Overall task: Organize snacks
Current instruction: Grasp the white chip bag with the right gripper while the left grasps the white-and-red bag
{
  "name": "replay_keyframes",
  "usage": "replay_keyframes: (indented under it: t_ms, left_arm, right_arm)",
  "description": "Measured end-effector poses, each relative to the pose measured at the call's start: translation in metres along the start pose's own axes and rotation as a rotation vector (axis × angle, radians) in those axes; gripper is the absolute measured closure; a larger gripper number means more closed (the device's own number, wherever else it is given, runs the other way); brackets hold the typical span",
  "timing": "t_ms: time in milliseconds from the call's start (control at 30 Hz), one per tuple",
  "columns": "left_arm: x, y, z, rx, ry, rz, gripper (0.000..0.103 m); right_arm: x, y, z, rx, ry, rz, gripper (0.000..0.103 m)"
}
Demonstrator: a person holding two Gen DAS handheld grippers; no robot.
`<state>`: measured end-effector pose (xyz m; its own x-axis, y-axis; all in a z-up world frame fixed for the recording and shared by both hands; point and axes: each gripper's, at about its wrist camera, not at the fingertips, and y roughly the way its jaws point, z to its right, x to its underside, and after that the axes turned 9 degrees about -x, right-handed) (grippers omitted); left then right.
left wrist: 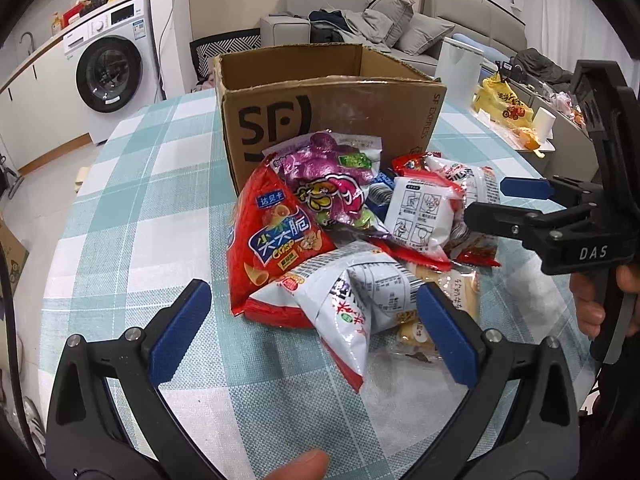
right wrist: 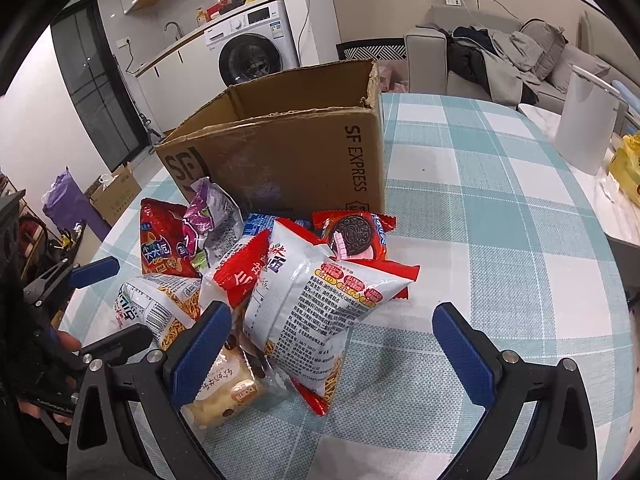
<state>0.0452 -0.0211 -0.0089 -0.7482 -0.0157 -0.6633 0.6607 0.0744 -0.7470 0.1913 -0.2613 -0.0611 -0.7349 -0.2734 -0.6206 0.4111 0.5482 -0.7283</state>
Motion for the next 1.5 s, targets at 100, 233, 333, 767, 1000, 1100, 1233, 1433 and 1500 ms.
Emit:
replay_keyframes:
  t_ms: [100, 233, 333, 767, 1000, 1100, 1233, 1433, 1500]
  left_arm:
    - [0.000, 0.005, -0.003, 0.008, -0.010, -0.013, 0.001]
    - [0.003, 0.011, -0.005, 0.020, -0.015, -0.022, 0.001]
    - [0.003, 0.018, -0.006, 0.036, -0.024, -0.037, 0.001]
    - [0.006, 0.037, -0.007, 0.091, -0.050, -0.073, 0.001]
    - [0.006, 0.037, -0.007, 0.150, -0.042, -0.068, 0.024]
    - [0.008, 0.037, -0.007, 0.157, -0.040, -0.062, 0.029]
    - [0.008, 0.034, -0.010, 0.169, -0.050, -0.054, 0.040]
    - [0.009, 0.029, -0.014, 0.178, -0.054, -0.035, 0.047]
    - [0.009, 0.027, -0.015, 0.181, -0.055, -0.026, 0.047]
  right_arm:
    - [0.001, 0.003, 0.000, -0.011, 0.004, -0.001, 0.001]
    - [0.003, 0.007, -0.002, -0.027, 0.005, 0.001, 0.002]
    - [0.004, 0.010, -0.002, -0.037, 0.013, -0.003, 0.014]
    - [0.005, 0.012, -0.002, -0.076, 0.024, -0.006, 0.034]
    - [0.007, 0.010, -0.008, -0.085, -0.022, -0.011, 0.047]
    - [0.007, 0.009, -0.009, -0.090, -0.031, -0.010, 0.050]
    - [0.008, 0.008, -0.010, -0.091, -0.043, -0.006, 0.053]
    - [0.007, 0.005, -0.009, -0.093, -0.043, 0.002, 0.053]
    - [0.007, 0.004, -0.008, -0.092, -0.043, 0.006, 0.053]
